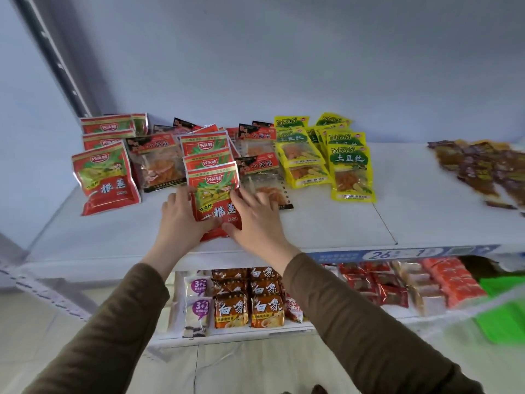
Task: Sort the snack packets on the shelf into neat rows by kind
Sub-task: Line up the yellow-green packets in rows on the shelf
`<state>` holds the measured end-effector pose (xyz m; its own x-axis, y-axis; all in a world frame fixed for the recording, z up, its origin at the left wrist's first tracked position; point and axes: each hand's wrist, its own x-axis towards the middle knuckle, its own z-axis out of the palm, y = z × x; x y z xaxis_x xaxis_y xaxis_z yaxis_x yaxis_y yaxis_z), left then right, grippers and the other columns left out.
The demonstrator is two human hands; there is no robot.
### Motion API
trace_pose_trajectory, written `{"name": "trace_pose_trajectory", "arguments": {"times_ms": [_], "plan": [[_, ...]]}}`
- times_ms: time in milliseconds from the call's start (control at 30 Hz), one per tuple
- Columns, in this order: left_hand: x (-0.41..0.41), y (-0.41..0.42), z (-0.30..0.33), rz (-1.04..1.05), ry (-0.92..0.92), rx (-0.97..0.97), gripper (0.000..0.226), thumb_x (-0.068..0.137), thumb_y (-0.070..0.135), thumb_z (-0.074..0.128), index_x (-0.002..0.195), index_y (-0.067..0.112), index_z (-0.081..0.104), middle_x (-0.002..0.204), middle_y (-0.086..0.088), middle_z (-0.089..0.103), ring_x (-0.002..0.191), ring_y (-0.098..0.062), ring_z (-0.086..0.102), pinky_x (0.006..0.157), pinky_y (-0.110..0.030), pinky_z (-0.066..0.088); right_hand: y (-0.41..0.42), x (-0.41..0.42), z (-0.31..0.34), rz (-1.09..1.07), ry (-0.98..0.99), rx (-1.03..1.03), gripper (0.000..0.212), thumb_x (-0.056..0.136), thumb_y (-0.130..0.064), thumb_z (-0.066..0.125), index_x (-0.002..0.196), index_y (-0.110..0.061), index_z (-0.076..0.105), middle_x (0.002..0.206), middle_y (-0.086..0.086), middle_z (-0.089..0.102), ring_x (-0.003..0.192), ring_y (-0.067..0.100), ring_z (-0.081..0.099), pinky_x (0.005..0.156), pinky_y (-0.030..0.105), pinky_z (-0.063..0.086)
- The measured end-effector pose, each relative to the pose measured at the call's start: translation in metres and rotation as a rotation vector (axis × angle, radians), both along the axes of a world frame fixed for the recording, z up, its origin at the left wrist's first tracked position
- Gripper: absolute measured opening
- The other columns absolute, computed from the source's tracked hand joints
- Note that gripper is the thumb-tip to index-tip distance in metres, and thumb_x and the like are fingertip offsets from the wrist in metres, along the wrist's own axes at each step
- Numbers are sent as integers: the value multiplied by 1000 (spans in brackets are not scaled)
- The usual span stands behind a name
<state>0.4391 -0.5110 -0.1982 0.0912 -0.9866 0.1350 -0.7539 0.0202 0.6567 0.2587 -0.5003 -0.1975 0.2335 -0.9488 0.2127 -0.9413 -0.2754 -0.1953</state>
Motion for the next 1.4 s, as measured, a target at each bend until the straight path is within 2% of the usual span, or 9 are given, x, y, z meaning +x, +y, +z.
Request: {"name": "trace_pose_trajectory", "arguments": {"times_ms": [267, 433, 667, 767, 867, 1000, 1100, 1267, 1400], "plan": [[-2, -9, 10, 28, -91, -19, 85, 84, 47, 79, 151, 17, 36, 146, -14, 47, 131, -37, 43, 105, -52, 42, -6, 11, 1, -97, 95, -56, 79, 93, -66, 48, 155, -19, 31, 163, 1, 29, 139, 29, 29, 106, 49, 35], [-2, -11, 13, 17, -93, -35, 84, 86, 47, 76, 153, 17, 36, 147, -14, 46, 133, -37, 41, 107, -52, 40, -3, 14, 1, -123, 63, -85, 80, 92, -66, 49, 154, -18, 33, 161, 1, 33, 137, 29, 32, 105, 50, 37], [-1, -8, 16, 18, -86, -95, 85, 84, 48, 78, 151, 19, 35, 153, -13, 39, 139, -36, 35, 113, -53, 36, -1, 8, 2, -114, 37, -73, 85, 91, -71, 47, 156, -20, 29, 162, 0, 31, 143, 29, 29, 112, 52, 32], [-5, -7, 23, 15, -125, -156, 82, 86, 48, 76, 151, 19, 36, 153, -12, 38, 139, -35, 34, 114, -53, 34, 2, 2, 8, -125, -26, -118, 82, 92, -74, 39, 154, -20, 33, 159, -1, 38, 140, 28, 34, 111, 50, 33], [-20, -8, 32, -58, -173, -224, 77, 88, 44, 74, 150, 18, 36, 153, -11, 37, 138, -35, 32, 115, -53, 32, 3, -15, 17, -154, -73, -165, 72, 97, -68, 33, 151, -22, 40, 155, -3, 42, 139, 26, 36, 109, 46, 33], [-61, -14, 43, -175, -238, -266, 73, 91, 41, 72, 151, 16, 38, 155, -11, 38, 141, -34, 30, 119, -51, 28, 8, -53, 26, -215, -109, -188, 60, 98, -57, 42, 148, -24, 44, 154, -2, 44, 138, 27, 36, 109, 47, 32], [-104, -16, 49, -284, -237, -273, 74, 91, 40, 71, 152, 15, 38, 153, -10, 40, 138, -35, 34, 115, -50, 32, 16, -94, 32, -275, -101, -209, 57, 97, -49, 54, 148, -25, 44, 151, -3, 47, 134, 27, 38, 105, 48, 36], [-197, -15, 52, -458, -275, -278, 74, 91, 38, 71, 152, 12, 39, 149, -12, 45, 140, -36, 36, 118, -46, 27, 38, -182, 40, -419, -90, -218, 61, 92, -47, 60, 147, -27, 44, 142, -3, 54, 130, 28, 43, 100, 45, 38], [-284, -7, 51, -525, -261, -299, 74, 90, 36, 74, 151, 11, 41, 145, -12, 50, 136, -36, 39, 112, -45, 32, 60, -266, 42, -497, -76, -230, 66, 92, -48, 61, 150, -24, 41, 149, -3, 49, 132, 27, 42, 101, 44, 36]]}}
